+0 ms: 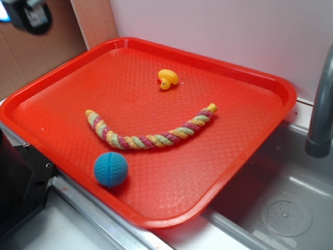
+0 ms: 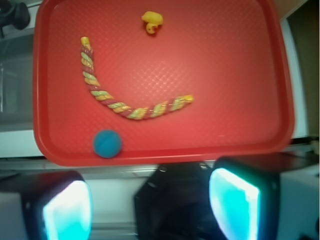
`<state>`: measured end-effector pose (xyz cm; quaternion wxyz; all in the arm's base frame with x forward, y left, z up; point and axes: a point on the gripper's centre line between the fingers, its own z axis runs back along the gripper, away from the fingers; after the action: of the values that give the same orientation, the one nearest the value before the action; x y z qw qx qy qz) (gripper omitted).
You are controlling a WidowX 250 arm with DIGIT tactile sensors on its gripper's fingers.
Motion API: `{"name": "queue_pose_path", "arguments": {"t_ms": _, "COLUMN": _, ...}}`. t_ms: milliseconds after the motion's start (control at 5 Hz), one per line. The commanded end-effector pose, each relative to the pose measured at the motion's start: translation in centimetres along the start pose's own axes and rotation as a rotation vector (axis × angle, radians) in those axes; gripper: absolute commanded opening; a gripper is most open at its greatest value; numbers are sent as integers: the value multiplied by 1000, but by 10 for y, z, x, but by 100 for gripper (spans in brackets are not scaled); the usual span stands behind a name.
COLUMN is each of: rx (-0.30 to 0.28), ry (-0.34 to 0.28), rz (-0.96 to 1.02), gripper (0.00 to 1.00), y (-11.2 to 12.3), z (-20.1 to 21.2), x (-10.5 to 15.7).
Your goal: Grab the blue ball.
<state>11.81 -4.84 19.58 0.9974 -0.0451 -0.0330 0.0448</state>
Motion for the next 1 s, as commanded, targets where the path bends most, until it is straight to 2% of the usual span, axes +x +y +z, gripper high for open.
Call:
{"name": "queue_pose_path", "arguments": {"t_ms": 0, "rx": -62, "ry": -23, "rz": 125, "gripper": 100, "y": -26, "z": -55, "x": 4}}
{"name": "queue_pose_path", "arguments": {"t_ms": 200, "rx": -38, "ry": -32, "rz": 189, "gripper": 100, "y": -32, "z": -89, "x": 11}}
{"name": "queue_pose_path", "arguments": {"t_ms": 400, "rx": -49, "ry": 10, "rz": 165, "gripper": 100, "y": -46, "z": -117, "x": 13}}
{"name": "queue_pose_path", "arguments": {"t_ms": 600, "rx": 20, "ry": 54, "rz": 132, "gripper": 100, "y": -52, "z": -148, "x": 0}}
{"name": "queue_pose_path", "arguments": {"t_ms": 800, "rx": 12, "ry": 112, "rz": 109, "gripper": 100, "y": -51, "z": -166, "x": -10}}
